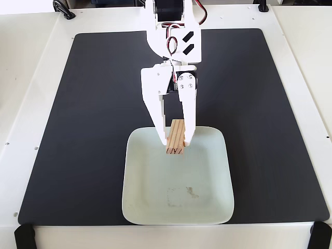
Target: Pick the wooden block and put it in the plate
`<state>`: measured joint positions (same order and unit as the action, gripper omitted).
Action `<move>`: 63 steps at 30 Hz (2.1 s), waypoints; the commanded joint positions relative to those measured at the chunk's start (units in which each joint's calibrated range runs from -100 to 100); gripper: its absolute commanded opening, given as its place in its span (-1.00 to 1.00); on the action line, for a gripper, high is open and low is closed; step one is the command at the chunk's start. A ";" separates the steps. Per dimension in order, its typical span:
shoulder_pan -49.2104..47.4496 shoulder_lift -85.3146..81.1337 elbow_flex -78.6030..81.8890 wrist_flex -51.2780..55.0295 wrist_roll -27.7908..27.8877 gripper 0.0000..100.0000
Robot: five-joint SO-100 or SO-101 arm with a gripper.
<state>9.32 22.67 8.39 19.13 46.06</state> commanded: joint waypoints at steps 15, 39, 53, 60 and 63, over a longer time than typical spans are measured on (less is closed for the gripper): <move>3.22 8.77 -13.65 0.27 0.33 -0.98; 3.67 9.02 -13.65 0.27 0.33 0.00; 3.22 8.85 -13.74 0.27 0.23 -0.91; 3.11 6.82 -13.02 0.35 -0.04 -0.99; 3.00 2.84 -8.61 0.27 -0.04 -0.98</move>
<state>12.70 31.43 -2.06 19.13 46.17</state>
